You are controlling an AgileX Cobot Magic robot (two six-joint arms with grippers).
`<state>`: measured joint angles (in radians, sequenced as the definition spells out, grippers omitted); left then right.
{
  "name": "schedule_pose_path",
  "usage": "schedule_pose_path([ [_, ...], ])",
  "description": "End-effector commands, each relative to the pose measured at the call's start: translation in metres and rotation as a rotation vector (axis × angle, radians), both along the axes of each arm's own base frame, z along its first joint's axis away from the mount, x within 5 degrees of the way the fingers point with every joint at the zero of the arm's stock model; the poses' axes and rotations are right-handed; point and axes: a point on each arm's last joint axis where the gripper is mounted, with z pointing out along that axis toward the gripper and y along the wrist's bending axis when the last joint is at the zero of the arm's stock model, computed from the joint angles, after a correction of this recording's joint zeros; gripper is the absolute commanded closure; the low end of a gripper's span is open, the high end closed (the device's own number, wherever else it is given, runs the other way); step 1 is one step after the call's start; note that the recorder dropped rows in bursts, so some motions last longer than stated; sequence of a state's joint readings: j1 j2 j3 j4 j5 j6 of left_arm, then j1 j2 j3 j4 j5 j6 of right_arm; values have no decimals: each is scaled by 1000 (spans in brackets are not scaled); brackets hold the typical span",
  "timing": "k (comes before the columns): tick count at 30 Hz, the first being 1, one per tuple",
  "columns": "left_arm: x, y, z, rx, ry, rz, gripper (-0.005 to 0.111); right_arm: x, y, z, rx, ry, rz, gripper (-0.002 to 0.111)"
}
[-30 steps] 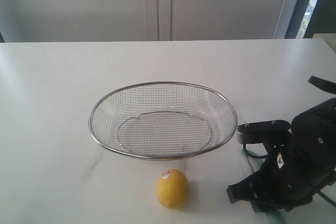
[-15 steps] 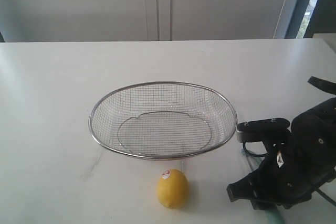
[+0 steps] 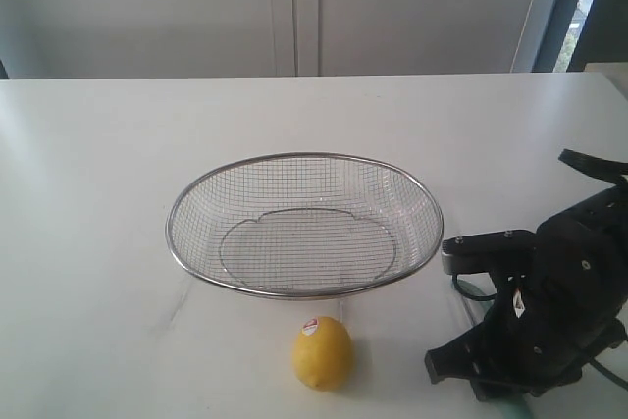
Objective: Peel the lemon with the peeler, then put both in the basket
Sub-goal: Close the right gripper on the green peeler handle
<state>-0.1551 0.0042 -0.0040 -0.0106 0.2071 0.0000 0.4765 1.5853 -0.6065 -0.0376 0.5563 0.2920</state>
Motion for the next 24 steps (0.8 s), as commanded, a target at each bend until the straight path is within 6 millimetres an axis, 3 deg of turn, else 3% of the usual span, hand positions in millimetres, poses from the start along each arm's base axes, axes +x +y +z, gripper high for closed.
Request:
schedule_pose_path([
  [1, 0, -1, -1, -10, 4, -9, 107, 2, -1, -3, 3, -10, -5, 66],
  [6, 0, -1, -1, -10, 4, -9, 107, 1, -2, -3, -4, 3, -6, 70],
  [8, 0, -1, -1, -10, 4, -9, 107, 0, -2, -3, -8, 10, -6, 82],
  [11, 0, -1, -1, -10, 4, -9, 107, 1, -2, -3, -4, 5, -10, 108],
  [24, 0, -1, -1, -10, 4, -9, 107, 2, -1, -2, 6, -4, -41, 108],
])
